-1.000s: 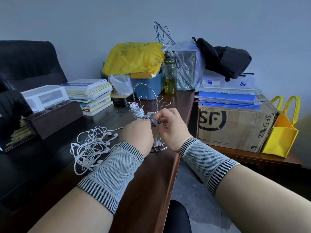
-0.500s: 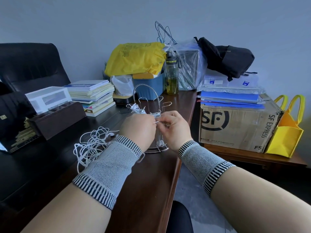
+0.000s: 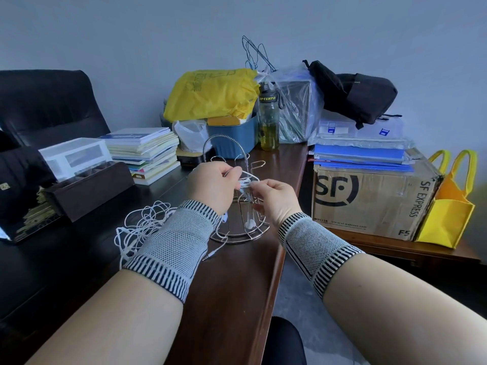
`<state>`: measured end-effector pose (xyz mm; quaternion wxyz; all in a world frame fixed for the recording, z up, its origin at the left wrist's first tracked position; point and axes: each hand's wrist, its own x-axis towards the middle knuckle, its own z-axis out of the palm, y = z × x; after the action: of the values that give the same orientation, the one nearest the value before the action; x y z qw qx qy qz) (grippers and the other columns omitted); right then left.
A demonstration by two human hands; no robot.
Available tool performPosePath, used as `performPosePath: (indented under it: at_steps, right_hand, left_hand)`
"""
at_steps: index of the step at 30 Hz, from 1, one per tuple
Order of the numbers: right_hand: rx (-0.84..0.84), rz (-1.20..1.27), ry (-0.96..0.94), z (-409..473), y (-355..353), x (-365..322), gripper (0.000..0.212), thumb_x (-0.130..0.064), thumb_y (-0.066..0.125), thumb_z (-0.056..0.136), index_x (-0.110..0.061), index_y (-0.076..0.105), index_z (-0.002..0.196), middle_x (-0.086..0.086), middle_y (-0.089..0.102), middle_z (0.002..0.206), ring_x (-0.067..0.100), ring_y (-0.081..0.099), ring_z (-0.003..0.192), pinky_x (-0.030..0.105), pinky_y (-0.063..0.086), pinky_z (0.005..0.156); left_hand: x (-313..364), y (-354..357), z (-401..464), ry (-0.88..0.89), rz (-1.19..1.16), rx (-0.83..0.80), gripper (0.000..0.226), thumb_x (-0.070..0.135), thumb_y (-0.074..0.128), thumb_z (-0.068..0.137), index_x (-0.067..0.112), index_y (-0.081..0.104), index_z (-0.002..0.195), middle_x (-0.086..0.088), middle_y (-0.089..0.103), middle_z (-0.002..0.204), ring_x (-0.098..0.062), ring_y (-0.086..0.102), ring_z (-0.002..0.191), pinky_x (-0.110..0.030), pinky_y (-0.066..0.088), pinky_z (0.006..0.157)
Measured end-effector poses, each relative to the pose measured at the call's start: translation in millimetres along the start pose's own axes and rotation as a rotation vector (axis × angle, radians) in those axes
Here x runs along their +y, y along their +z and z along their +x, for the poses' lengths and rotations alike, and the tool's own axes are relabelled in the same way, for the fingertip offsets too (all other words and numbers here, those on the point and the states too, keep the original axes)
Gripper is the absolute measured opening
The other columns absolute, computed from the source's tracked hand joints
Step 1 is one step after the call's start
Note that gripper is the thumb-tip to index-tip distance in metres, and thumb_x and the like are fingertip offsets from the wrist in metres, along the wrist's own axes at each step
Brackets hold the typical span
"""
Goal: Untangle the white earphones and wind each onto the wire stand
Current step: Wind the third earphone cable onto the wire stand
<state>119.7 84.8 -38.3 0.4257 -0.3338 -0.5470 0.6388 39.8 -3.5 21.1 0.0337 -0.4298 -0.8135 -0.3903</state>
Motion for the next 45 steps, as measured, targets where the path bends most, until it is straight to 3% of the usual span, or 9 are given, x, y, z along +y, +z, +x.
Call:
performPosePath:
  at_steps: [5,13,17,21,24,29,36,42,45]
  right_hand:
    - [-0.008,-0.064,-0.007,-1.8,4.1,-0.9,0.027,-0.023,0.066,0.086,-0.015,0.062,0.059,0.008,0.056,0.065,0.022,0.050,0.065,0.036,0.043,0.066]
    - [0.150,-0.267,-0.051,-7.0,6.4,-6.0,0.035,-0.025,0.056,0.088,0.008,0.066,0.080,0.006,0.052,0.059,0.021,0.044,0.057,0.034,0.038,0.058]
    - [0.185,-0.299,-0.063,-8.1,9.7,-6.8,0.038,-0.024,0.055,0.087,0.013,0.064,0.085,0.008,0.051,0.061,0.021,0.042,0.057,0.033,0.037,0.057]
    - [0.197,-0.291,-0.047,-12.2,10.5,-8.7,0.031,-0.024,0.056,0.087,0.000,0.066,0.070,-0.001,0.043,0.048,0.016,0.036,0.047,0.031,0.035,0.055]
    - [0.214,-0.269,-0.038,-12.1,9.9,-10.3,0.039,-0.024,0.059,0.086,-0.014,0.046,0.050,-0.006,0.035,0.040,0.014,0.032,0.043,0.030,0.032,0.051]
    - [0.232,-0.273,-0.048,-11.2,10.6,-10.2,0.046,-0.024,0.061,0.085,-0.017,0.041,0.043,-0.011,0.032,0.031,0.012,0.031,0.040,0.027,0.031,0.047]
    - [0.215,-0.288,-0.077,-13.7,7.9,-10.5,0.036,-0.026,0.064,0.083,-0.015,0.051,0.053,-0.007,0.043,0.044,0.011,0.037,0.043,0.026,0.034,0.050]
    - [0.163,-0.291,-0.164,-19.9,2.6,-9.4,0.014,-0.018,0.065,0.083,-0.015,0.059,0.071,-0.007,0.057,0.062,0.008,0.049,0.053,0.026,0.043,0.058]
    - [0.105,-0.338,-0.299,-24.8,0.7,-0.7,0.023,-0.006,0.064,0.081,-0.025,0.054,0.072,-0.001,0.062,0.080,0.007,0.055,0.064,0.026,0.048,0.069]
  left_hand:
    - [-7.8,5.7,7.1,0.023,0.138,0.062,0.044,0.035,0.047,0.095,0.006,0.072,0.074,-0.011,0.071,0.071,-0.027,0.064,0.068,-0.040,0.053,0.061]
    - [-20.8,13.7,10.6,0.072,0.021,0.041,0.042,0.036,0.046,0.095,0.013,0.071,0.071,-0.004,0.072,0.070,-0.024,0.069,0.071,-0.042,0.058,0.069]
    - [-29.9,16.9,3.8,0.095,-0.028,0.077,0.032,0.035,0.050,0.097,0.021,0.076,0.085,0.003,0.074,0.077,-0.020,0.069,0.078,-0.038,0.058,0.075]
    - [-31.5,18.1,-0.6,0.122,-0.037,0.132,0.019,0.028,0.058,0.096,0.023,0.077,0.096,0.004,0.076,0.084,-0.019,0.069,0.081,-0.036,0.057,0.078]
    - [-30.9,17.7,-1.7,0.144,0.043,0.127,0.017,0.028,0.058,0.095,0.024,0.074,0.091,0.005,0.073,0.075,-0.018,0.067,0.073,-0.035,0.057,0.074]
    - [-29.2,14.2,-2.1,0.160,0.167,0.085,0.014,0.026,0.055,0.095,0.023,0.068,0.091,0.003,0.072,0.079,-0.020,0.065,0.079,-0.032,0.053,0.074]
    - [-31.3,17.2,-4.6,0.081,0.070,0.031,0.010,0.021,0.060,0.088,0.015,0.059,0.081,0.001,0.064,0.076,-0.019,0.057,0.078,-0.026,0.039,0.066]
    - [-36.1,18.5,-13.2,0.101,0.015,-0.004,0.007,0.017,0.064,0.083,0.010,0.064,0.080,0.004,0.071,0.101,-0.020,0.063,0.094,-0.029,0.049,0.082]
    - [-38.7,20.6,-14.8,0.092,-0.001,0.006,0.005,0.016,0.065,0.082,0.019,0.062,0.080,0.006,0.070,0.095,-0.019,0.063,0.091,-0.028,0.048,0.081]
